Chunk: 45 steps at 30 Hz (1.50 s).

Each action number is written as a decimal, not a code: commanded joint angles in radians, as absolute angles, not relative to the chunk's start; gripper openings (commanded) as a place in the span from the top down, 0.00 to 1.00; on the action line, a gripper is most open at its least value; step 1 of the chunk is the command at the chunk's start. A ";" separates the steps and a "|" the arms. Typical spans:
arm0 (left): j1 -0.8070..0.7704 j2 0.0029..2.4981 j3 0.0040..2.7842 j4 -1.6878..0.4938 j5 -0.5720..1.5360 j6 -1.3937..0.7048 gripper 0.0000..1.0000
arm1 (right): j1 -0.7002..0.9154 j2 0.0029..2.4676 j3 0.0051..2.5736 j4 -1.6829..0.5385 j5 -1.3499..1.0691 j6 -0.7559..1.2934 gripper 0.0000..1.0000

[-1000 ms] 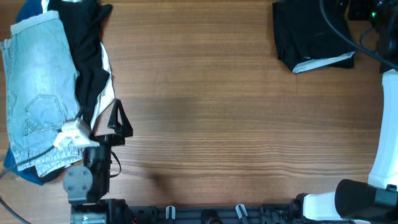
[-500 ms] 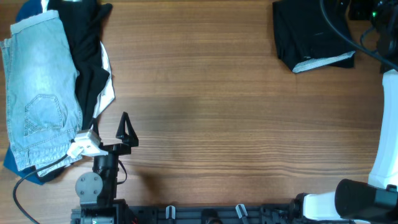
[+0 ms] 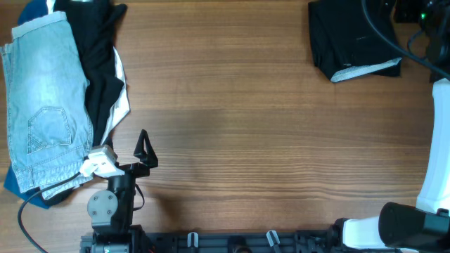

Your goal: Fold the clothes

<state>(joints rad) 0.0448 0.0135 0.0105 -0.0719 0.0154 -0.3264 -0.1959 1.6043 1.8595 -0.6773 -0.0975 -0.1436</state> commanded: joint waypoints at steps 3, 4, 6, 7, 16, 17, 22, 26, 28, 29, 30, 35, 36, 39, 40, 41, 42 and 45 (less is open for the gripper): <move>0.043 0.003 0.006 -0.076 0.014 -0.306 0.00 | -0.198 1.613 1.857 -0.675 -0.113 -0.155 0.00; 0.043 0.003 0.006 -0.076 0.014 -0.306 0.00 | -0.198 1.613 1.857 -0.675 -0.113 -0.155 0.00; 0.043 0.003 0.006 -0.076 0.014 -0.306 0.00 | -0.198 1.613 1.857 -0.675 -0.113 -0.155 0.00; 0.043 0.003 0.006 -0.076 0.014 -0.306 0.00 | -0.198 1.613 1.857 -0.675 -0.113 -0.155 0.00; 0.043 0.003 0.006 -0.076 0.013 -0.306 0.00 | 0.080 1.367 1.839 -0.837 -0.112 -0.155 0.01; 0.043 0.003 0.006 -0.076 0.014 -0.306 0.00 | 0.133 1.333 1.824 -0.840 -0.090 -0.181 0.00; 0.043 0.003 0.006 -0.076 0.013 -0.306 0.00 | 0.201 1.153 1.530 -0.625 -0.080 -0.229 0.00; 0.043 0.003 0.006 -0.076 0.014 -0.306 0.00 | 0.201 0.896 1.068 -0.230 -0.090 -0.151 0.00; 0.043 0.003 0.006 -0.076 0.014 -0.306 0.00 | 0.201 0.707 0.796 -0.073 -0.076 -0.159 0.00; 0.043 0.003 0.006 -0.076 0.014 -0.306 0.00 | 0.201 0.622 0.678 -0.008 -0.039 -0.158 0.00; 0.043 0.003 0.006 -0.076 0.013 -0.306 0.00 | 0.201 0.558 0.592 0.047 -0.031 -0.159 0.00; 0.043 0.003 0.006 -0.076 0.013 -0.306 0.00 | 0.201 0.266 0.182 0.219 -0.070 -0.157 0.01; 0.043 0.003 0.006 -0.076 0.014 -0.306 0.00 | 0.201 0.242 0.146 0.233 -0.074 -0.158 0.00; 0.043 0.003 0.006 -0.076 0.014 -0.306 0.00 | 0.201 0.136 0.017 0.244 -0.105 -0.158 0.00; 0.043 0.003 0.006 -0.076 0.014 -0.306 0.00 | 0.199 0.113 0.005 0.215 -0.106 -0.157 0.00; 0.043 0.003 0.006 -0.076 0.014 -0.306 0.00 | 0.196 0.094 0.005 0.185 -0.105 -0.158 0.00; 0.043 0.003 0.006 -0.076 0.014 -0.306 0.00 | 0.181 0.064 0.005 0.148 -0.109 -0.155 0.00; 0.043 0.003 0.006 -0.076 0.013 -0.306 0.00 | 0.118 0.003 0.005 0.043 -0.183 -0.157 0.00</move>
<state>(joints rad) 0.0448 0.0109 0.0105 -0.0719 0.0154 -0.3260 0.1604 0.0364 0.0063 0.0799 -0.1085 -0.1761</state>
